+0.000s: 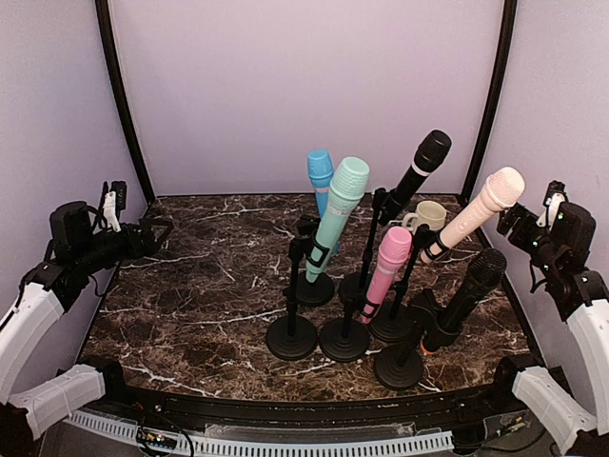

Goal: Remove the microphone from the stand
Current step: Move the microphone stand with the microphone to the center of the board.

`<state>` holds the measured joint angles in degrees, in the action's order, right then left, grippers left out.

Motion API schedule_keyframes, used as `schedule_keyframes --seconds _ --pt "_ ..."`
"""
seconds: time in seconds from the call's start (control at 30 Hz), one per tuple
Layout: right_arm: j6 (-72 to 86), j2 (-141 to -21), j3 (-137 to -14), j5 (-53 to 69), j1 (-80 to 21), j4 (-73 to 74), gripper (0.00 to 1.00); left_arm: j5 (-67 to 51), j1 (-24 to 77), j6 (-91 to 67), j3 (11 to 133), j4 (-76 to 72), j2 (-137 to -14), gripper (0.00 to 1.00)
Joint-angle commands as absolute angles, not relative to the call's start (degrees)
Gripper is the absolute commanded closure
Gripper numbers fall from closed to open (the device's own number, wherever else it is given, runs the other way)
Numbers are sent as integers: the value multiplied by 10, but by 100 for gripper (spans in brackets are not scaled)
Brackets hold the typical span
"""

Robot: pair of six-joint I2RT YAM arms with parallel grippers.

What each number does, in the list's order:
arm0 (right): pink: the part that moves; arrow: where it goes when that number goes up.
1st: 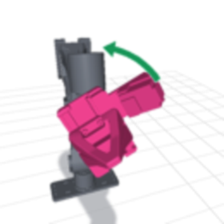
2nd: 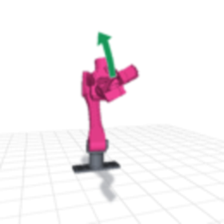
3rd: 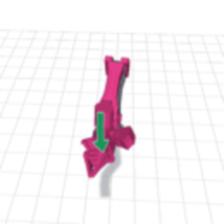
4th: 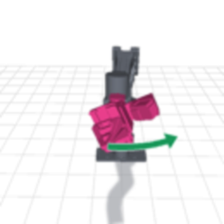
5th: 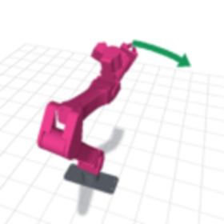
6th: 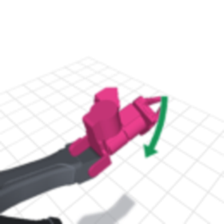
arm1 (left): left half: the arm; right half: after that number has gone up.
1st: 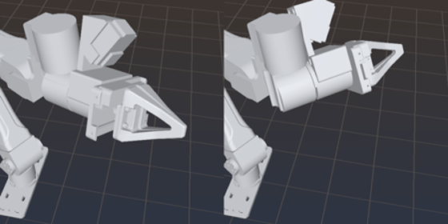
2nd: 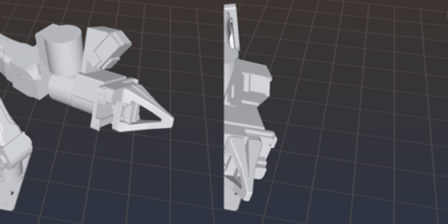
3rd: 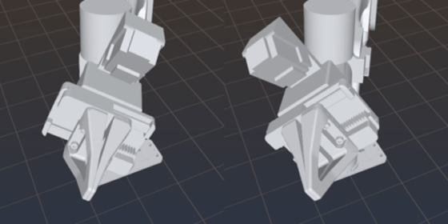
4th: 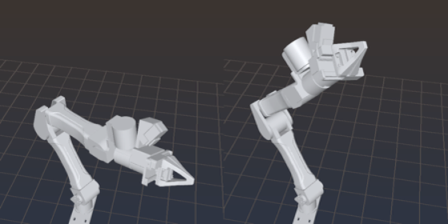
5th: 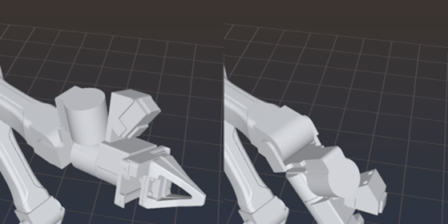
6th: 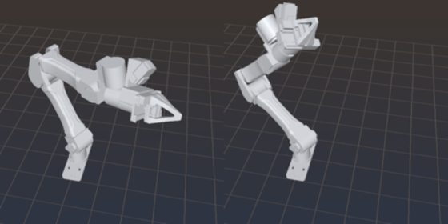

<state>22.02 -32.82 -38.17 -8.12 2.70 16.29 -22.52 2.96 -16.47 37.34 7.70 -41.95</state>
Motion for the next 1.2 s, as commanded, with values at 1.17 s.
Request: schedule_keyframes --seconds 1.17 --pt "299 -432 -693 194 27 157 2 -259 486 -74 423 -353 -788 7"
